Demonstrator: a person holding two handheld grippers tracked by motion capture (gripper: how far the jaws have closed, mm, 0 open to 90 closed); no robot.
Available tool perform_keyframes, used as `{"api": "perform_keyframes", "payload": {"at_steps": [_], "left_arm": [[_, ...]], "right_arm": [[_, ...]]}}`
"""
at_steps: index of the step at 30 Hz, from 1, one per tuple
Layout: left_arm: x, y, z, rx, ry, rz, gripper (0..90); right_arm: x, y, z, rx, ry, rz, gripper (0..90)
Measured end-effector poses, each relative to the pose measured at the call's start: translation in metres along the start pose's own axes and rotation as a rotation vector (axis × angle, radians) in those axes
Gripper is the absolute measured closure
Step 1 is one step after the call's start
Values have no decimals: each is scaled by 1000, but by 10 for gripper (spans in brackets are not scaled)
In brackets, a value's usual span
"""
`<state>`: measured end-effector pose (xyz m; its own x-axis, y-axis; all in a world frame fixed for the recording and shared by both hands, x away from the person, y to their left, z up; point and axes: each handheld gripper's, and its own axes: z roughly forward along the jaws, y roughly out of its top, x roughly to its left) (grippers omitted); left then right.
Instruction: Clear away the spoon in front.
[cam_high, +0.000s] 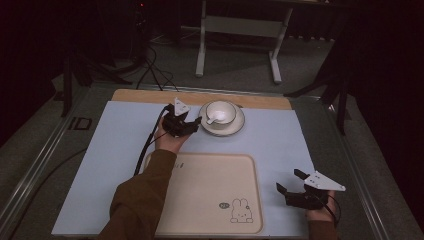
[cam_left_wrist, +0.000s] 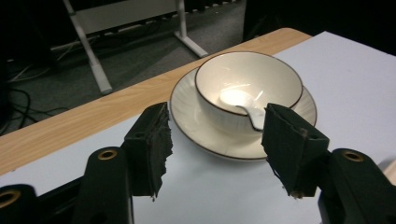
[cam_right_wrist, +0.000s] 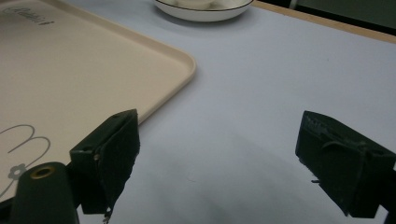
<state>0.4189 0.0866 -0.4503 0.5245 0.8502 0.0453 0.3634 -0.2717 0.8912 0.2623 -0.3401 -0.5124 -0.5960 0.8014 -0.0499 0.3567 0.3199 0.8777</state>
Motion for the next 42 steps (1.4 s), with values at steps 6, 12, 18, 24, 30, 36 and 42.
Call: {"api": "perform_keyframes", "payload": {"at_steps": [6, 12, 18, 24, 30, 36, 42], "left_arm": [[-5, 2, 9, 10, -22, -1, 440], [-10, 2, 18, 27, -43, 4, 465], [-16, 2, 27, 40, -55, 10, 474], [-20, -1, 37, 65, -58, 23, 505], [-24, -5, 48, 88, -65, 26, 544], [-28, -4, 58, 112, -62, 46, 583], [-31, -3, 64, 123, -53, 45, 640]], "right_arm": [[0, 0, 0, -1, -1, 2, 135], [0, 0, -1, -3, -1, 0, 136], [0, 0, -1, -5, -1, 0, 136], [-1, 0, -1, -6, -1, 1, 135], [-1, 0, -2, -6, -2, 2, 135], [-1, -1, -2, -9, -2, 4, 135], [-2, -1, -3, -12, -4, 6, 135]]}}
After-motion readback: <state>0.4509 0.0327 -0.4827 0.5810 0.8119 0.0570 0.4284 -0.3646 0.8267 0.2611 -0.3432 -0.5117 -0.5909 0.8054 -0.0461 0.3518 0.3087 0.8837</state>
